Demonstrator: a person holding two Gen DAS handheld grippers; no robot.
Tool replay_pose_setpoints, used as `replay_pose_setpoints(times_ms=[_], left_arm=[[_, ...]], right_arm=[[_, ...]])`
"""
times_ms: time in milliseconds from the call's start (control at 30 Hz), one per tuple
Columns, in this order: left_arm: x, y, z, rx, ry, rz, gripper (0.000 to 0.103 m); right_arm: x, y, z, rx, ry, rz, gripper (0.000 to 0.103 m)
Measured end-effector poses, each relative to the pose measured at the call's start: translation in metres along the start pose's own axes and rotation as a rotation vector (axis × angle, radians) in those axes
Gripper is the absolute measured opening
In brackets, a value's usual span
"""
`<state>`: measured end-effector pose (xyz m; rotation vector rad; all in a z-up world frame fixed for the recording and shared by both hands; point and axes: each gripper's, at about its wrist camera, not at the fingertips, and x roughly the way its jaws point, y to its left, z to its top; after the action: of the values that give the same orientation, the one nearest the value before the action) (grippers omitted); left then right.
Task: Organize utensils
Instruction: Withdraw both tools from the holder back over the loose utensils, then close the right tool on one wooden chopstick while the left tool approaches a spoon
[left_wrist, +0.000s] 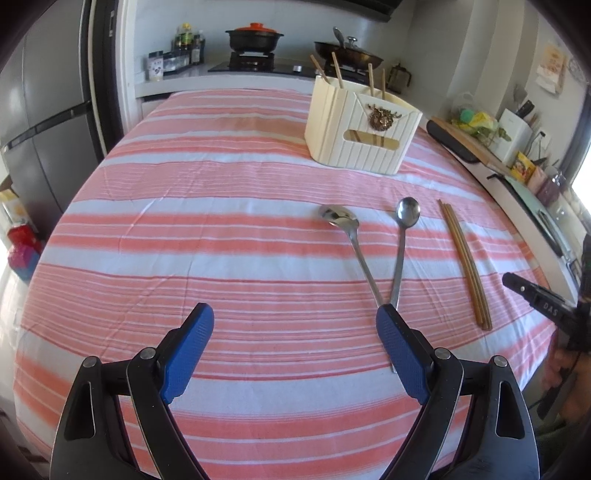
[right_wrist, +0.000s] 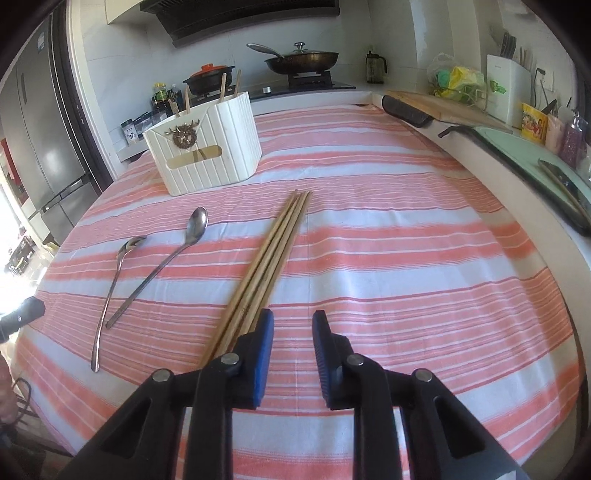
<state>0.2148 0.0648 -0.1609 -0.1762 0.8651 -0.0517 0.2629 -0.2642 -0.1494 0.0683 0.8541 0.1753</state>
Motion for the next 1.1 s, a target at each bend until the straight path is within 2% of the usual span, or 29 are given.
replay_pose_setpoints(times_ms=[167,267,300,533,667,833,967,1100], left_arm=[[-0.001,0.007,-0.007,-0.018,0.011,0.004,0.091],[-0.002,0.012,-0.01,-0.029,0.012,0.01,0.091],[-0.003,0.013,-0.011,-0.033,0.011,0.012,0.091],[0.002,0.013,-0.007,-0.029,0.024,0.009,0.091],[0.011,0.0,0.009,0.002,0.036,-0.029,0.091],[0.033,-0.02,0.03,-0.006,0.052,-0.07,0.091],[0.062,-0.04,0.041,0.009,0.058,-0.022,0.091],[0.093,-0.054,0.046,0.06,0.071,0.08,0.091]], right_arm=[[0.027,0.006,0.015,0.032,0.057,0.052,0.016],[0.047,0.012,0.017,0.012,0.125,0.023,0.011],[0.049,0.013,0.018,0.017,0.121,0.033,0.01],[0.058,0.025,0.025,-0.069,0.157,-0.064,0.007],[0.062,0.039,0.025,-0.214,0.131,-0.188,0.008],[0.059,0.024,0.025,-0.237,0.106,-0.285,0.006],[0.049,0.009,0.019,-0.256,0.098,-0.325,0.006],[0.038,-0.006,0.005,-0.266,0.102,-0.373,0.006]])
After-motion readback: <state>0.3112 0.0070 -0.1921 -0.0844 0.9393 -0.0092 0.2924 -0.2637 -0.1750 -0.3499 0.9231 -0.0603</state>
